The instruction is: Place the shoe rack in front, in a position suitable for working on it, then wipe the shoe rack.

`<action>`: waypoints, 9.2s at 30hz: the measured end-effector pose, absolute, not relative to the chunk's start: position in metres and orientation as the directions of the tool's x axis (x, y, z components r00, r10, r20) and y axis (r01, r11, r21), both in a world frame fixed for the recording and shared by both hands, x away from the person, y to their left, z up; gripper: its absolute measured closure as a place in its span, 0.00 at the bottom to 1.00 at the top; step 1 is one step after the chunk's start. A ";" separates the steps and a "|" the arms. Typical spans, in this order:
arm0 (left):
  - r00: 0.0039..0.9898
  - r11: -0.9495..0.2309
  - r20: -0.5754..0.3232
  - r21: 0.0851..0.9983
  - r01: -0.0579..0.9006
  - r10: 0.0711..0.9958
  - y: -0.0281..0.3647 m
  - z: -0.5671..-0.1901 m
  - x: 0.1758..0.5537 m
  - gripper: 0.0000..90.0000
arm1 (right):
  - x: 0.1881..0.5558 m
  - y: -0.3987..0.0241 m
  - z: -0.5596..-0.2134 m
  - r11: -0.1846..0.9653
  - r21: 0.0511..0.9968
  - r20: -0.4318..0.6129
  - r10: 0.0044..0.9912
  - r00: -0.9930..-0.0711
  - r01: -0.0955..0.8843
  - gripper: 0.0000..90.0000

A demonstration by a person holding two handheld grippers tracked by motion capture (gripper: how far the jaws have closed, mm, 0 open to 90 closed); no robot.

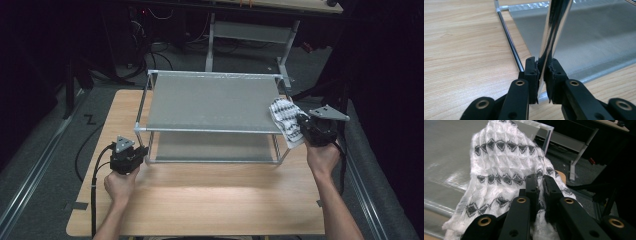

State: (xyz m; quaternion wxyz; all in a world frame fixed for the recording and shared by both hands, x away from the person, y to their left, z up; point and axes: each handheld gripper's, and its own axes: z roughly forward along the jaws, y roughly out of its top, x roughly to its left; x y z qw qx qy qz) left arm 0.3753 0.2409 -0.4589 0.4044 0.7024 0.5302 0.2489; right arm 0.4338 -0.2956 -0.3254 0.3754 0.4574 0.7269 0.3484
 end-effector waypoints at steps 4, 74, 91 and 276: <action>0.311 -0.105 -0.083 0.833 0.543 0.947 0.243 -0.459 0.374 0.89 | 0.433 -0.303 -0.328 0.331 0.847 -0.226 0.933 -0.282 0.416 0.94; 0.297 -0.105 -0.080 0.823 0.558 0.951 0.237 -0.458 0.383 0.89 | 0.415 -0.295 -0.466 0.277 0.764 -0.088 0.939 -0.331 0.583 0.68; 0.305 -0.110 -0.079 0.823 0.557 0.949 0.238 -0.458 0.382 0.89 | 0.432 -0.299 -0.487 0.237 0.726 -0.033 0.949 -0.312 0.645 0.63; 0.253 -0.101 -0.098 0.736 0.669 0.963 0.207 -0.484 0.361 0.43 | 0.423 -0.273 -0.446 0.294 0.821 -0.029 0.877 -0.479 0.490 0.56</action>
